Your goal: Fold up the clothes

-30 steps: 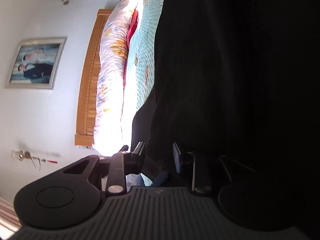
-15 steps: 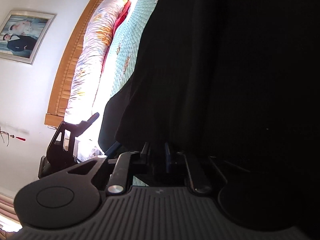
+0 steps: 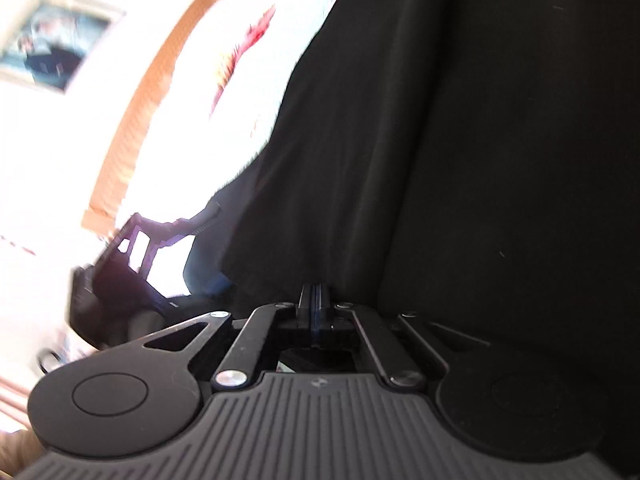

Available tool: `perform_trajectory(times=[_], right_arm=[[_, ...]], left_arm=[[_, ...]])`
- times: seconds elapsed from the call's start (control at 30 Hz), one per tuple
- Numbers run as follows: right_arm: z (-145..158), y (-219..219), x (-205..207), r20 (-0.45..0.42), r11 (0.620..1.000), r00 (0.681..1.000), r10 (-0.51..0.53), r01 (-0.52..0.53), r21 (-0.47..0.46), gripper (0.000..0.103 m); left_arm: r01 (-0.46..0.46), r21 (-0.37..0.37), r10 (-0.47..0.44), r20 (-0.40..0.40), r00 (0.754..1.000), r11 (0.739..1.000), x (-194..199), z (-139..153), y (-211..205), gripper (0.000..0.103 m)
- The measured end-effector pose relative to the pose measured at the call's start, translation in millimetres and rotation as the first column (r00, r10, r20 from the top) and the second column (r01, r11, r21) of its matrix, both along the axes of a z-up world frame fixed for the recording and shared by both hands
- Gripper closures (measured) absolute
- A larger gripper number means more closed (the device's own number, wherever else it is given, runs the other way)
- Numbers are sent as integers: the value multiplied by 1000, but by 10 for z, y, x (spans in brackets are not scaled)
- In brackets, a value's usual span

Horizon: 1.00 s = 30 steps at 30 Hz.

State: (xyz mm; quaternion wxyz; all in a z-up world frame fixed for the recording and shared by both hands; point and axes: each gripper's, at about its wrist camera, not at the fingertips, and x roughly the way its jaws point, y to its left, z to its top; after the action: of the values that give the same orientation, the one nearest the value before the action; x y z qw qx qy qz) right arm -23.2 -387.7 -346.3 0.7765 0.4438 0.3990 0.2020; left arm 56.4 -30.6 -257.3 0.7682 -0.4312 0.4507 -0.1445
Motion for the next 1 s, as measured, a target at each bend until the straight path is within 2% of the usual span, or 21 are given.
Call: perform_trajectory(times=[0.03, 0.1, 0.13, 0.17, 0.2, 0.27, 0.33, 0.4, 0.53, 0.6, 0.67, 0.7, 0.8, 0.87, 0.93, 0.97, 1.0], right_arm=[[13, -33, -57, 5, 999, 1000, -23, 23, 29, 97], [59, -110, -185, 19, 994, 998, -68, 66, 82, 70], [91, -149, -252, 24, 991, 996, -91, 88, 97, 65], [126, -186, -319, 27, 989, 993, -111, 108, 103, 54], [162, -218, -379, 33, 987, 992, -125, 121, 103, 48], [231, -286, -511, 44, 985, 987, -155, 150, 91, 44], [274, -366, -657, 43, 976, 979, -200, 196, 91, 43], [290, -462, -815, 29, 965, 968, -250, 246, 94, 41], [282, -658, -1136, -2, 936, 939, -343, 342, 79, 39], [260, -717, -1250, -7, 924, 928, -373, 372, 89, 39], [254, -708, -1271, -8, 922, 926, -377, 376, 92, 39], [254, -690, -1265, -7, 923, 927, -376, 375, 90, 39], [255, -572, -1161, -4, 931, 934, -356, 356, 80, 39], [268, -562, -1121, -5, 936, 939, -345, 345, 77, 39], [268, -652, -1116, -1, 939, 941, -337, 336, 78, 37], [270, -653, -1093, -1, 939, 942, -336, 335, 80, 33], [272, -654, -1070, -1, 939, 943, -334, 333, 81, 30]], left_arm=[[-8, -6, 8, 3, 1000, 1000, -9, -21, -6, 29], [-14, 9, 14, 12, 1000, 1000, -21, -16, -60, 32], [-17, 17, 16, 16, 1000, 1000, -26, -13, -87, 46], [3, 21, -3, 1, 1000, 1000, 9, -25, -98, 65], [22, 24, -22, -14, 1000, 999, 42, -36, -109, 87], [16, 0, -16, -6, 1000, 1000, 59, 27, -99, 88], [59, 54, -64, 109, 992, 997, 76, 314, -108, 88], [52, 34, -58, 210, 976, 998, 90, 646, 4, 88], [-48, 78, 18, 345, 939, 996, 198, 1247, 573, 88], [-103, 191, 30, 349, 937, 976, 279, 1395, 861, 88], [-177, 289, 85, 307, 948, 941, 425, 1292, 1095, 84], [-210, 336, 113, 287, 951, 918, 499, 1238, 1213, 77], [-223, 344, 173, 169, 970, 912, 720, 888, 1579, 76], [-274, 306, 224, 191, 956, 912, 596, 883, 1641, 75], [-322, 267, 270, 211, 939, 908, 473, 881, 1697, 71], [-269, 234, 210, 250, 945, 934, 428, 969, 1576, 68], [-200, 209, 139, 274, 952, 957, 343, 1025, 1381, 60]])
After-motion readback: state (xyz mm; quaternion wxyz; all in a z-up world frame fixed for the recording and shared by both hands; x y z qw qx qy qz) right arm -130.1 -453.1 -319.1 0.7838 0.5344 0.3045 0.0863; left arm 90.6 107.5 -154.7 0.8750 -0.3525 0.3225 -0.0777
